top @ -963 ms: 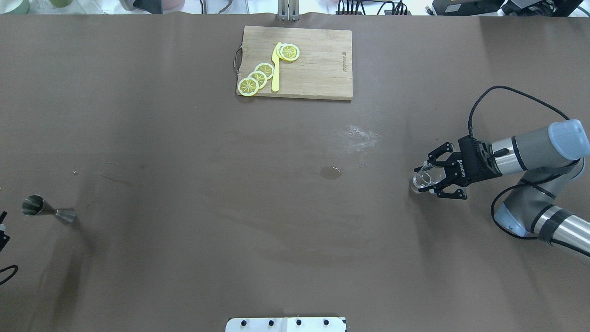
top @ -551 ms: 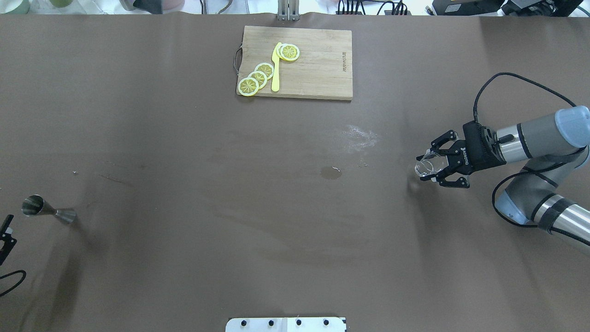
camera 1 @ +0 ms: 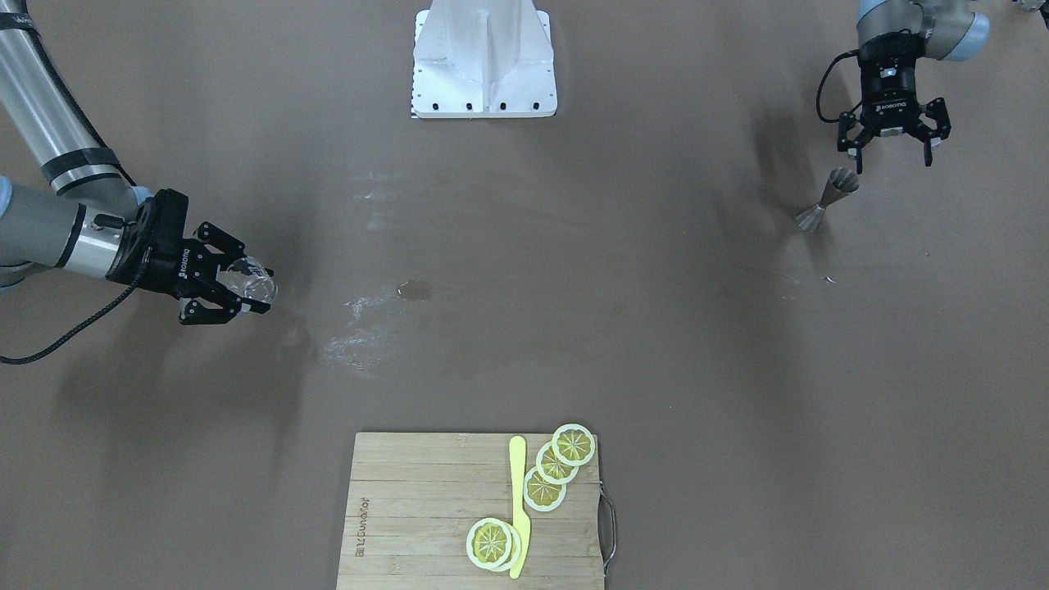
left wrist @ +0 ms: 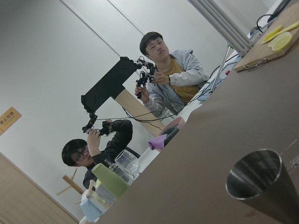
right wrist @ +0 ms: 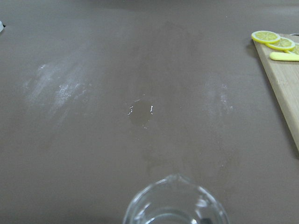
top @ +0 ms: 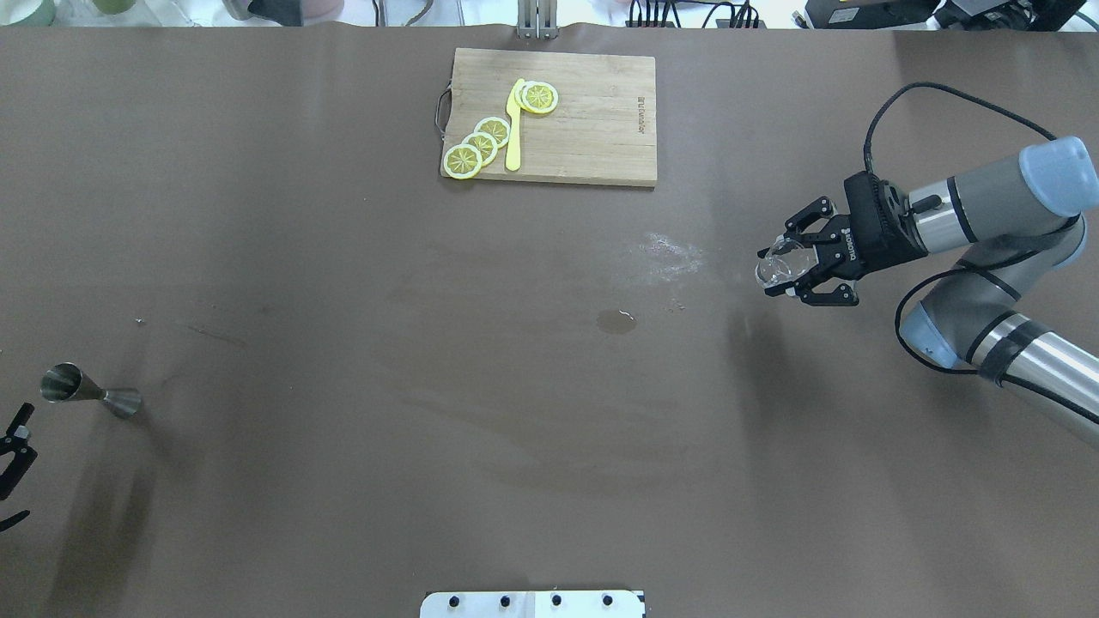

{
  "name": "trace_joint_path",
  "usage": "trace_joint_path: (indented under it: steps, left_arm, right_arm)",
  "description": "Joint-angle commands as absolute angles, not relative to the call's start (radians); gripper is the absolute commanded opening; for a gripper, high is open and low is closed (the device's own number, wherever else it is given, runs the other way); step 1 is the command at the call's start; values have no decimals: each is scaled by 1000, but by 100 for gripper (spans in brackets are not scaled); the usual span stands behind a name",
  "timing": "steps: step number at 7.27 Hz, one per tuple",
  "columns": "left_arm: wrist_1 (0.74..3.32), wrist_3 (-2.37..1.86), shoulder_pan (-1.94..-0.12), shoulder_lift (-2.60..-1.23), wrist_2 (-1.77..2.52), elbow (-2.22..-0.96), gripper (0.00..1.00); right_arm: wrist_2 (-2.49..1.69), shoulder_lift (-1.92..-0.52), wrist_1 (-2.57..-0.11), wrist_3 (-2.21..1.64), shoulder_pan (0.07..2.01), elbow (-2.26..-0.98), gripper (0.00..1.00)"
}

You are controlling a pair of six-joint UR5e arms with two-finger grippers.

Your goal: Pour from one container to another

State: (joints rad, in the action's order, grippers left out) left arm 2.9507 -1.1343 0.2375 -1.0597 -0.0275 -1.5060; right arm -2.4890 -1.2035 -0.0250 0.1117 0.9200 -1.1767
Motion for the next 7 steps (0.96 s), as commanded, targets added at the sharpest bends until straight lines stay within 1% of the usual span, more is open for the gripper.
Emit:
trace_joint_path:
  steps: [1, 2, 4, 7]
  left_arm:
    - [2944, -1379, 247, -1057, 12, -1520, 97]
    - [2944, -1428, 256, -1058, 14, -1525, 97]
    - [2941, -1520, 293, -1060, 11, -1539, 97]
    - [2809, -1641, 302, -1061, 9, -1552, 97]
  right_arm:
    - [-2551, -1151, -130, 109, 980, -1187, 0]
    - [-2559, -1149, -185, 101, 995, -1227, 0]
    - [-2557, -1158, -386, 103, 1009, -1387, 0]
    - [-2484, -1216, -420, 103, 1008, -1524, 0]
